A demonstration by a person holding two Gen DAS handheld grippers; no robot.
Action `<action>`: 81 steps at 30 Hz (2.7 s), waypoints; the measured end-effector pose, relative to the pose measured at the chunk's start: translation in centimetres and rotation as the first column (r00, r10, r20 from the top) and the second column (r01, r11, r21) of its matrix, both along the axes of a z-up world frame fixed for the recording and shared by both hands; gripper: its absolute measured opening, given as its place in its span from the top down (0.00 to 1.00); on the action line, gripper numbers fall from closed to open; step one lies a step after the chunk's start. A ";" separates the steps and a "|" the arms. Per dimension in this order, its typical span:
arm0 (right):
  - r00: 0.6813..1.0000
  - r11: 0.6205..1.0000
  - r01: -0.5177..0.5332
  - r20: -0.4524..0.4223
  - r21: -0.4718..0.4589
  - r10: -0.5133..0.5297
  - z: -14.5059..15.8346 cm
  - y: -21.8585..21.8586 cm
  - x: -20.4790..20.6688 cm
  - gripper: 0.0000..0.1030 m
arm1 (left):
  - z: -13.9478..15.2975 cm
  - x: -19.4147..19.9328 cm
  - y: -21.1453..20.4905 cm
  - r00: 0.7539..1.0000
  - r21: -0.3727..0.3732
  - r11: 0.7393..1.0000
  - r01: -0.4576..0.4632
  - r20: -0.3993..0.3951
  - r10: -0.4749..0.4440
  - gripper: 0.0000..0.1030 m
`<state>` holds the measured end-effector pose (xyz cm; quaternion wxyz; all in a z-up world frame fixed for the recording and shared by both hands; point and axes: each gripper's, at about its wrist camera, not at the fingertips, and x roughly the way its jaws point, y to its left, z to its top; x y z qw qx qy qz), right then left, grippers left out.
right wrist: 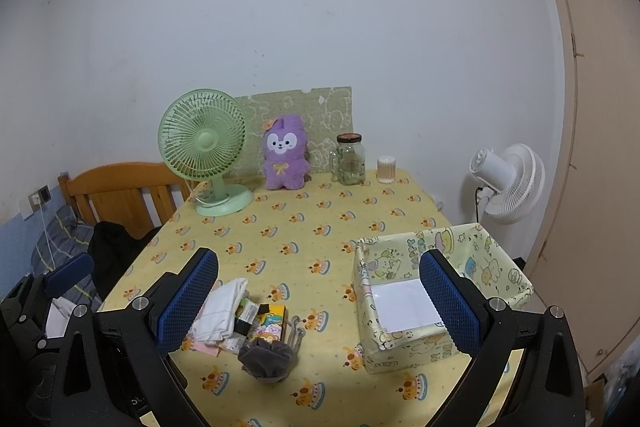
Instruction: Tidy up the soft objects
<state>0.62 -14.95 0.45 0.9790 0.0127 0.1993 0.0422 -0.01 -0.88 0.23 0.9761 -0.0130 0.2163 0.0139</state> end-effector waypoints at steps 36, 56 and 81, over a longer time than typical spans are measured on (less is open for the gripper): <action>1.000 1.000 0.013 -0.022 0.009 -0.013 -0.3 -0.8 0.7 0.01 | -0.4 0.5 -0.9 1.000 0.027 1.000 0.011 -0.001 -0.011 0.06; 0.999 1.000 0.004 -0.040 0.002 -0.003 -0.5 -0.6 0.9 0.05 | -0.9 0.5 -1.3 1.000 0.038 0.999 0.019 -0.010 -0.018 0.13; 0.992 0.999 -0.038 -0.122 0.016 0.040 -6.8 1.1 3.2 0.07 | -7.1 3.0 -0.6 0.991 0.000 0.999 0.046 -0.123 -0.046 0.29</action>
